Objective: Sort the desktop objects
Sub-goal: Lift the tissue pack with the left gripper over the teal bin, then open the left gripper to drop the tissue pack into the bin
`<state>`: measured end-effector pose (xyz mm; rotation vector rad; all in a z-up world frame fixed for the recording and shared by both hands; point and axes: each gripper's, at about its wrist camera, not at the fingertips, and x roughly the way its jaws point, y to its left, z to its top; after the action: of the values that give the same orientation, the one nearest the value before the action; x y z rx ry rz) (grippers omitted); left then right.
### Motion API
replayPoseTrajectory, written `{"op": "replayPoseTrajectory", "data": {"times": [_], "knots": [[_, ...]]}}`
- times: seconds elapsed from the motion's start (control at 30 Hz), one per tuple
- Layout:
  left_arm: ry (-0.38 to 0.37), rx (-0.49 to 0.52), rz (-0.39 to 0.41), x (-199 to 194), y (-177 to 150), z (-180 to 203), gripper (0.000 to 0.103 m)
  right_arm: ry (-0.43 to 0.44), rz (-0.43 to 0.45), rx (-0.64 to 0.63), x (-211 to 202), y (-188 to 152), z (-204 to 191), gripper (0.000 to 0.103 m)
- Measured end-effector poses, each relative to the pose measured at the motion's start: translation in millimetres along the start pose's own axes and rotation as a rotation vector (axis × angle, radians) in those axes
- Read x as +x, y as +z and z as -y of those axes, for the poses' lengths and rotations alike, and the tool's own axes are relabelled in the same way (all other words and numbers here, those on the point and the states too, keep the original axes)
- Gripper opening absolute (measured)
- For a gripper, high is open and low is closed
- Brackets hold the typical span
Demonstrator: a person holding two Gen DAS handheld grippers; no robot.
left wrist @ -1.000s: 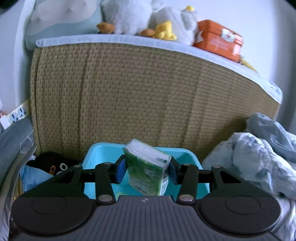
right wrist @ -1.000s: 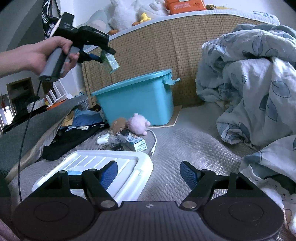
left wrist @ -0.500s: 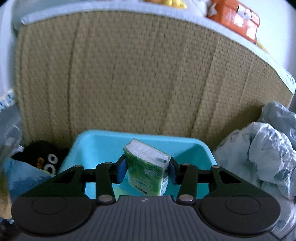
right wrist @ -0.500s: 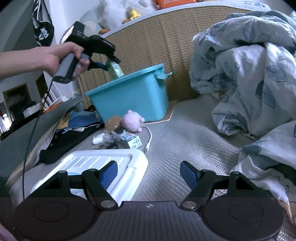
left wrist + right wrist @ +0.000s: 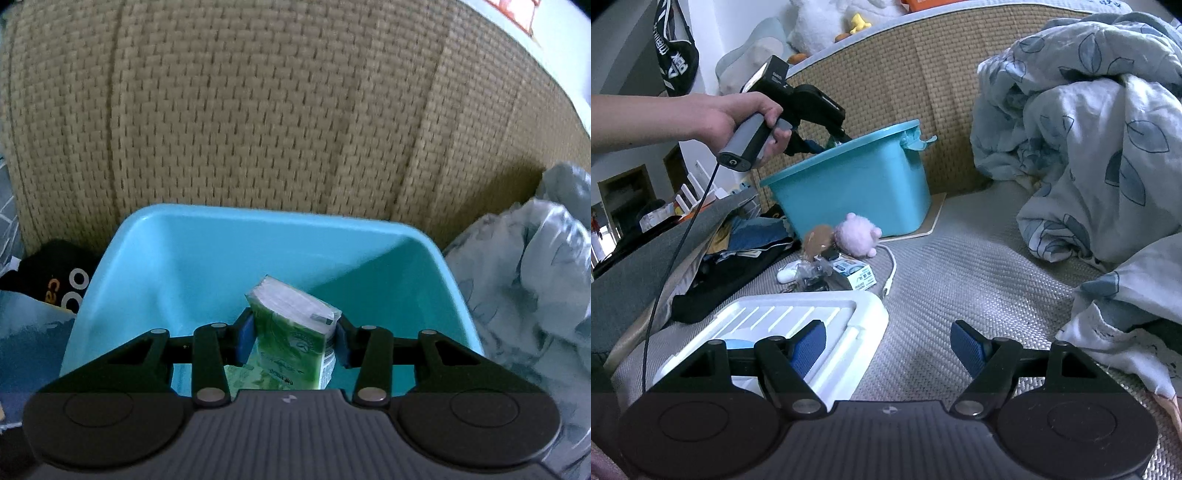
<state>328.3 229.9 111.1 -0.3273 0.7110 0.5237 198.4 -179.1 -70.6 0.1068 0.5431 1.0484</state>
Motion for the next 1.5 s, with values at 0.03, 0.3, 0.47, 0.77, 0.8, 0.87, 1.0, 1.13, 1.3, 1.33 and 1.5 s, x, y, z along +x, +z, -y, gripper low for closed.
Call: {"op": "replayPoseTrajectory", "data": {"times": [0.03,0.3,0.47,0.77,0.8,0.87,1.0,1.13,1.3,1.33,1.5], "knots": [[0.005,-0.002,-0.007,2,-1,-1,0.046,0.001,0.001,-0.001,0,0,0,0.079],[-0.006,-0.004,-0.059,12,-9,-6,0.046,0.006,-0.004,0.001,2,0,0,0.079],[-0.001,-0.001,-0.09,17,-12,-6,0.046,0.006,-0.005,0.005,2,0,1,0.079],[0.003,-0.011,-0.078,15,-17,-12,0.047,0.007,-0.007,0.005,1,1,2,0.079],[0.005,-0.01,-0.078,14,-17,-12,0.047,0.008,-0.004,0.005,0,1,2,0.079],[0.009,-0.006,-0.076,14,-18,-13,0.047,0.01,-0.003,0.006,0,1,3,0.079],[0.017,0.002,-0.062,11,-15,-13,0.049,0.01,-0.016,0.013,4,1,5,0.079],[0.023,-0.001,-0.058,10,-15,-14,0.049,0.009,-0.013,0.015,4,1,5,0.079],[0.029,0.003,-0.052,9,-17,-14,0.049,0.009,-0.015,0.014,4,1,5,0.079],[0.03,0.002,-0.053,9,-17,-14,0.049,0.01,-0.014,0.015,4,1,5,0.079],[0.031,0.005,-0.043,6,-16,-13,0.05,0.01,-0.013,0.01,4,1,5,0.079]]}}
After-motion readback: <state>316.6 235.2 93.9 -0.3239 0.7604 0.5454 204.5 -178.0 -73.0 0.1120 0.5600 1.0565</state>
